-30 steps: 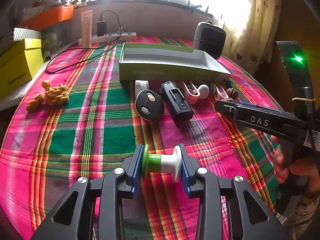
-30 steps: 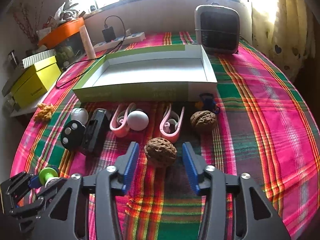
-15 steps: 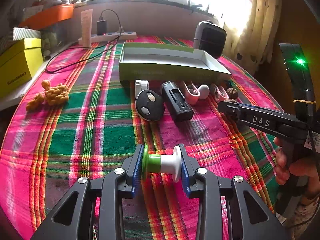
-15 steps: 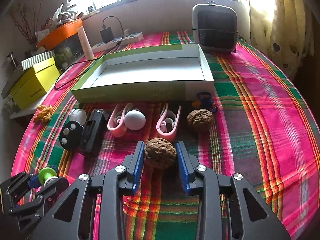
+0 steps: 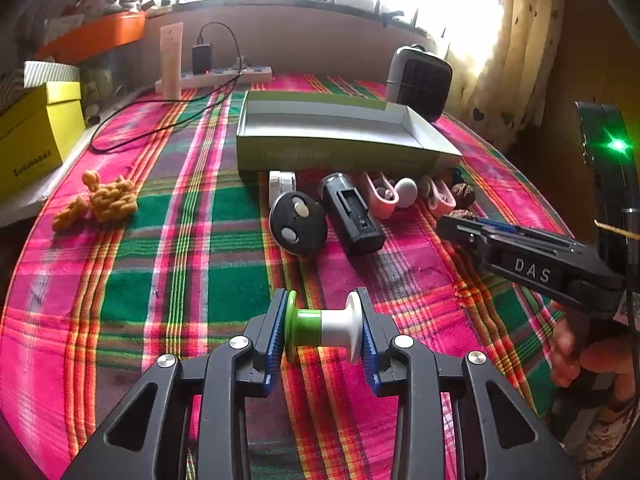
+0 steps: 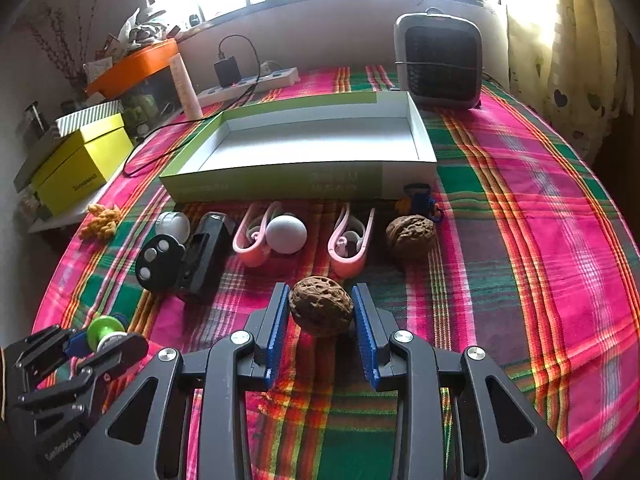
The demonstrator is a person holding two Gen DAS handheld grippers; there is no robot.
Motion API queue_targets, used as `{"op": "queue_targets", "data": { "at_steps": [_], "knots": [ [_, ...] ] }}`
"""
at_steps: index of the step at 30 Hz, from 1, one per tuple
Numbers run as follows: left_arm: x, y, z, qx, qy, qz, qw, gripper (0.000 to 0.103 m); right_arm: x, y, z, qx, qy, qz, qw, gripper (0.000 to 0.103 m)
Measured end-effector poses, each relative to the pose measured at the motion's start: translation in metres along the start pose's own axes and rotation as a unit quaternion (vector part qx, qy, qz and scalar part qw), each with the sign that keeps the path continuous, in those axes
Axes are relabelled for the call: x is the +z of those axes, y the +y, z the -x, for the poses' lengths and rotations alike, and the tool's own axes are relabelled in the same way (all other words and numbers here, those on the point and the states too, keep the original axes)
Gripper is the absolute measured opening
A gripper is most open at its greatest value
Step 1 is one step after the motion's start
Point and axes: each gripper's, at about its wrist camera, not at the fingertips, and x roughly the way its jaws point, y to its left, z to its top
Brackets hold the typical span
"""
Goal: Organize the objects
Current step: 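Carry the spool with the left gripper and walnut with the right into the tray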
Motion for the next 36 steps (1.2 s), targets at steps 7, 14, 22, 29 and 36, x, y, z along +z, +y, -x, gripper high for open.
{"op": "queue_targets", "data": {
  "at_steps": [7,14,22,29,36],
  "knots": [
    [0.010,-0.002,0.005,-0.002,-0.007,-0.002,1.0000,0.031,0.004,-0.002,0.004,0.006,-0.004,-0.001,1.000,0.033],
    [0.028,-0.007,0.008,-0.005,-0.015,-0.009,0.9998,0.031,0.016,-0.003,0.009,0.012,-0.015,0.004,1.000,0.033],
    [0.059,-0.007,0.005,-0.007,-0.027,-0.015,0.9995,0.031,0.036,-0.002,0.011,0.016,-0.028,0.014,0.999,0.033],
    [0.087,-0.002,-0.007,-0.012,-0.033,-0.009,0.9993,0.031,0.061,0.000,0.003,0.016,-0.038,0.024,0.999,0.033],
    [0.120,0.012,-0.029,-0.009,-0.036,0.001,0.9993,0.031,0.086,0.001,-0.012,0.019,-0.040,0.032,0.999,0.033]
  ]
}}
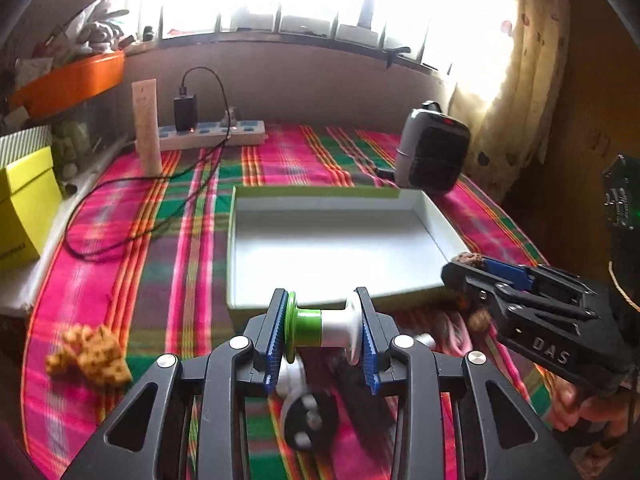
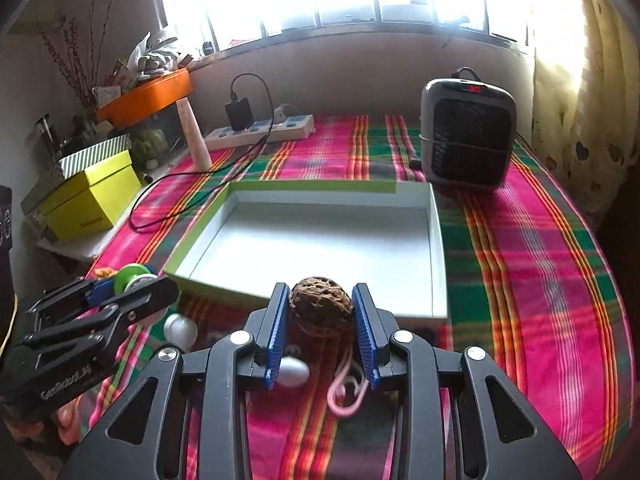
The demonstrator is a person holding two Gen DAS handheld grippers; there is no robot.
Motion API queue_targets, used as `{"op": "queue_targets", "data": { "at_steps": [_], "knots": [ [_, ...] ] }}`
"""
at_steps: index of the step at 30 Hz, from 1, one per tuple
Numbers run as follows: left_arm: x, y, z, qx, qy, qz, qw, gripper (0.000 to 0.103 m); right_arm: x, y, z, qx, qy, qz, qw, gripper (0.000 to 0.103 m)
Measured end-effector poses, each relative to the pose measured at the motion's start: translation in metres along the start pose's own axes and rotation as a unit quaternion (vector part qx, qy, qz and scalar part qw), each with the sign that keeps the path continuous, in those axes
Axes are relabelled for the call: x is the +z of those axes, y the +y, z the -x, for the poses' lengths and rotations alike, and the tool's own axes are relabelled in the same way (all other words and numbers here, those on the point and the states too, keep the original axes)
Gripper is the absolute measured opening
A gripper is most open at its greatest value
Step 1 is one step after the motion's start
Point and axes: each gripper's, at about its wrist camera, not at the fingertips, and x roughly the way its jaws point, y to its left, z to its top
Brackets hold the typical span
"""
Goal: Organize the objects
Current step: 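Carry the spool with the left gripper and walnut with the right into the tray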
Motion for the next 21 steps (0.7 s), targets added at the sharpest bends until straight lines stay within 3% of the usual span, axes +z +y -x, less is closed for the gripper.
{"op": "queue_targets", "data": {
  "at_steps": [21],
  "knots": [
    [0.051,0.017,-0.088,0.001,0.043,-0.001,0.9991,0.031,0.045,-0.016,-0.087,-0.005,0.055,0.000,0.999,0.033]
  ]
}}
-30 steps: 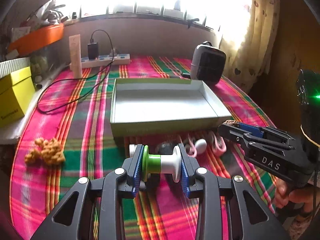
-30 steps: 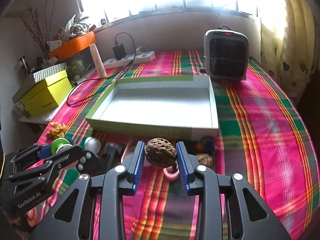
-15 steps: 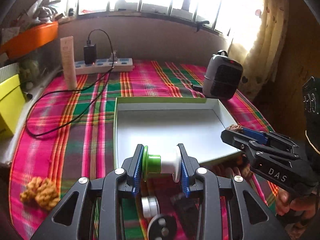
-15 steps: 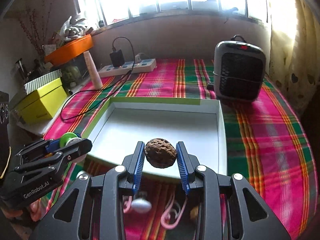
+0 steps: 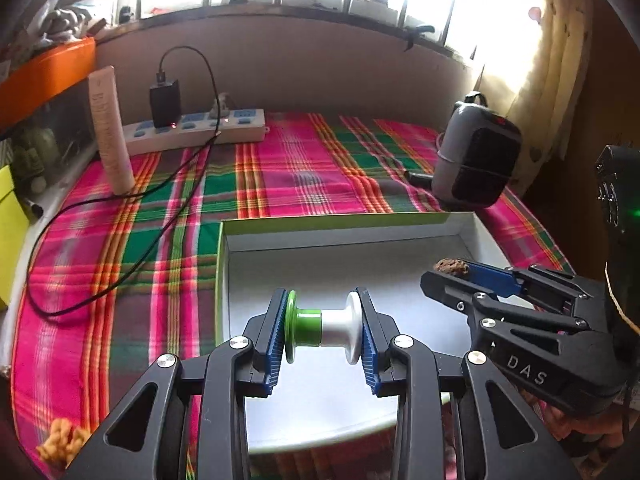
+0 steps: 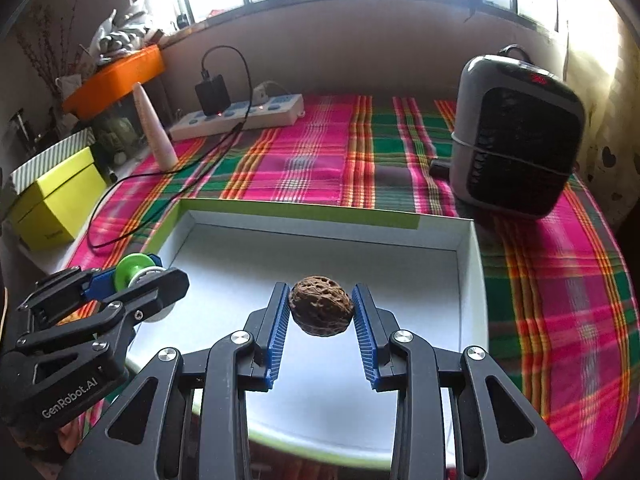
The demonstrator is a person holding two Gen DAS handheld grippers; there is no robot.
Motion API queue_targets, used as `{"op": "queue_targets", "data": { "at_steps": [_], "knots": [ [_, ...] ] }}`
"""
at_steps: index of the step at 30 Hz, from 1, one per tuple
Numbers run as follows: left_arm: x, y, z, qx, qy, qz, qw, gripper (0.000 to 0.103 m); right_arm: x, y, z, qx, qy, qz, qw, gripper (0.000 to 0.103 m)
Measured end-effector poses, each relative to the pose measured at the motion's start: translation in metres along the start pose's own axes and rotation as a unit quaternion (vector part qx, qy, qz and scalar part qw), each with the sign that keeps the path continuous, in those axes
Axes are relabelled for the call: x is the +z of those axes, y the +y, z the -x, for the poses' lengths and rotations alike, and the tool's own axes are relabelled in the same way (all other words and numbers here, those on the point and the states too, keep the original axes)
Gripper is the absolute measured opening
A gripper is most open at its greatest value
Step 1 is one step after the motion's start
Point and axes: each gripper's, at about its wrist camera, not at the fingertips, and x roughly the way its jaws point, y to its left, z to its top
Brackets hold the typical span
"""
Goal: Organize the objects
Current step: 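Carry the spool with the left gripper and walnut with the right into the tray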
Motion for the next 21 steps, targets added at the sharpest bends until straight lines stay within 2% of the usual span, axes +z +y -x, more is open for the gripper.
{"op": "queue_targets", "data": {
  "at_steps": [21],
  "knots": [
    [0.009,0.002,-0.035,0.019,0.025,-0.007,0.9995,0.031,0.012,0.000,-0.029,-0.013,0.024,0.008,1.000,0.033]
  ]
}}
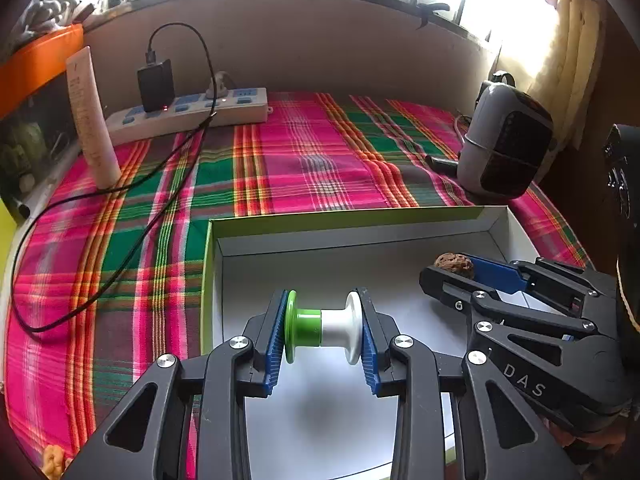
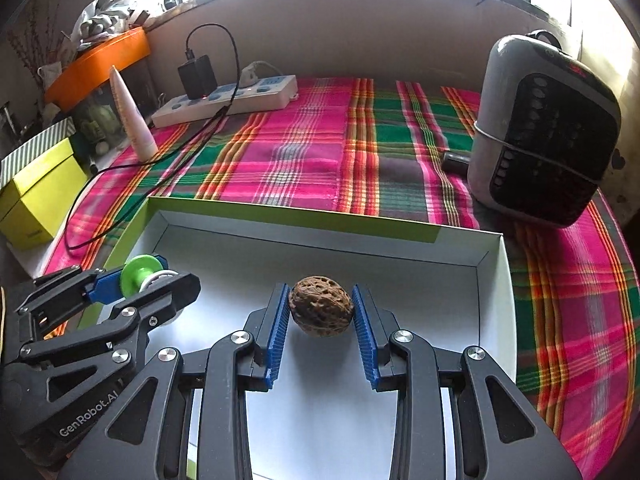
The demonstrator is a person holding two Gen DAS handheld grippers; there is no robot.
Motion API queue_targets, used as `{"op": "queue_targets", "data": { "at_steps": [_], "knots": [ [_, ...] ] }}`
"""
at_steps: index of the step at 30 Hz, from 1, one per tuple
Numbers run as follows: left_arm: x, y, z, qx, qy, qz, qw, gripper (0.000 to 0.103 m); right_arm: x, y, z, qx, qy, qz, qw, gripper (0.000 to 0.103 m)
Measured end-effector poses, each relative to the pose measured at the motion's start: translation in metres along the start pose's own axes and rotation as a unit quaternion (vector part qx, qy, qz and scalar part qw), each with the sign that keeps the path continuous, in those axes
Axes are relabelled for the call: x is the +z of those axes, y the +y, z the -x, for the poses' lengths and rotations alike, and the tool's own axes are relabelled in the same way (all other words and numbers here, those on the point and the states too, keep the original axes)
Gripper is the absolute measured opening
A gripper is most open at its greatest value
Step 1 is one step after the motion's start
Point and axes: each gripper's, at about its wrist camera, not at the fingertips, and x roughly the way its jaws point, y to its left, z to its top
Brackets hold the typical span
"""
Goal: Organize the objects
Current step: 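Carry the spool with the left gripper and walnut with the right into the tray, then open both grippers to drop the spool and walnut inside the tray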
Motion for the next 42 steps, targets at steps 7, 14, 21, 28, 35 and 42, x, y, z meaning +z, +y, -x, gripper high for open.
{"op": "queue_targets", "data": {
  "at_steps": [7,14,21,28,35,42],
  "knots": [
    [0.001,0.000,-0.008,-0.001,0.002,-0.001,1.0000,0.031,0.000,0.002,-0.002,-0.004,0.001,0.003,1.000,0.033],
    [0.001,-0.001,-0.009,0.004,0.005,-0.002,1.0000,0.031,0.000,0.001,-0.003,0.001,0.001,-0.001,1.000,0.033],
    [-0.001,-0.002,-0.005,0.010,0.007,-0.004,0.9999,0.038,-0.002,0.002,0.001,-0.007,0.000,0.003,1.000,0.037],
    [-0.004,-0.001,0.009,0.011,0.002,-0.002,0.9999,0.042,-0.005,0.000,0.008,-0.012,-0.005,0.001,1.000,0.046],
    [-0.011,0.000,0.024,0.014,-0.005,0.000,0.9999,0.043,-0.011,-0.004,0.019,-0.012,-0.009,-0.008,1.000,0.046],
    [-0.020,-0.006,0.041,0.027,-0.016,-0.001,0.9995,0.044,-0.019,-0.003,0.039,-0.006,-0.025,-0.015,1.000,0.046]
  ]
}}
